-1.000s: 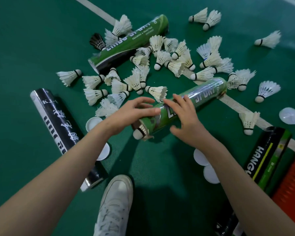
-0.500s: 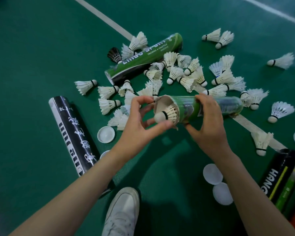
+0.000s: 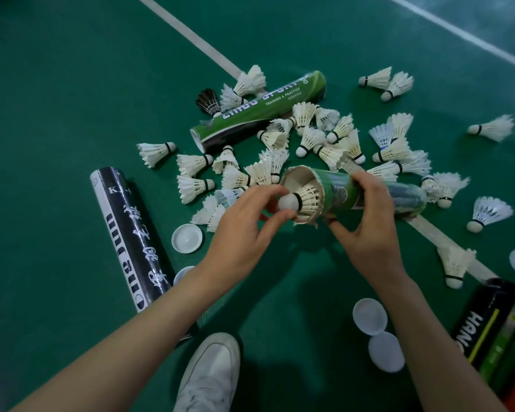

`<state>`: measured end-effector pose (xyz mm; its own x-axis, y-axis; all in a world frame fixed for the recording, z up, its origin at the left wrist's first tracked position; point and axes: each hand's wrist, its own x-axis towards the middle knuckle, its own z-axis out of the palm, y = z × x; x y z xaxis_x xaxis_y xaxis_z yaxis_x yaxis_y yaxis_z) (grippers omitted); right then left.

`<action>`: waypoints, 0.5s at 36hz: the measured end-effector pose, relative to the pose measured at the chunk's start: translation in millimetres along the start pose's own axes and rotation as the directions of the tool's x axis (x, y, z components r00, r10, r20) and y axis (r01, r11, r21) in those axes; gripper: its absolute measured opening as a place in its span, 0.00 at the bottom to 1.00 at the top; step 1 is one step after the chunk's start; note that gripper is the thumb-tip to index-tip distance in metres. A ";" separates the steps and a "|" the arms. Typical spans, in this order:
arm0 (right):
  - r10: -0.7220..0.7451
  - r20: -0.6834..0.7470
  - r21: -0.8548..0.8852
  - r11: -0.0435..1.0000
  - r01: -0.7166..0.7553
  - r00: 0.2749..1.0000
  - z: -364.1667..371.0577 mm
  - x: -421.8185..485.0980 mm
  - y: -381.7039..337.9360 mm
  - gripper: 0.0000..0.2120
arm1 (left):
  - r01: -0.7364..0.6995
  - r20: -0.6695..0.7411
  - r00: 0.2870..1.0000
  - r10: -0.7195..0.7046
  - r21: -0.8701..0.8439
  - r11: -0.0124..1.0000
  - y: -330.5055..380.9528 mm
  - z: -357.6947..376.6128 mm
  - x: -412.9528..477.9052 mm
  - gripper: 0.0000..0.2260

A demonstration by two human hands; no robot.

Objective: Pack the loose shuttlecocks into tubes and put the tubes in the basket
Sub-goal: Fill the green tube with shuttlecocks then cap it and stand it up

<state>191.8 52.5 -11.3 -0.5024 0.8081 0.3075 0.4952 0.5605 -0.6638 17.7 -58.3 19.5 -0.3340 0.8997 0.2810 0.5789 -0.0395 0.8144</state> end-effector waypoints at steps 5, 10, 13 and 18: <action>-0.004 -0.007 -0.027 1.000 0.004 1.000 3.4 0.2 1.9 0.33 | 0.055 -0.102 0.993 -0.057 -0.023 0.998 -2.8 2.3 -2.8 0.09; -0.009 0.008 -0.042 0.999 0.009 1.000 5.6 1.0 0.1 0.32 | 0.187 -0.229 0.936 -0.268 -0.324 0.927 -10.2 1.3 -12.6 0.13; -0.023 0.025 -0.066 0.998 0.025 0.999 9.2 -0.2 -0.3 0.30 | 0.281 -0.257 0.864 -0.433 -0.468 0.838 -25.5 0.7 -23.8 0.16; -0.020 0.102 -0.169 0.985 0.037 0.995 22.8 -6.2 7.9 0.34 | 0.526 -0.251 0.573 -0.780 -0.618 0.585 -64.6 -0.9 -36.6 0.12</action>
<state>182.6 47.7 -34.0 -0.5820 0.7741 0.2491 0.5892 0.6125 -0.5270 -8.1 -89.1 -43.0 -0.8297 0.4376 -0.3466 -0.2962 0.1813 0.9378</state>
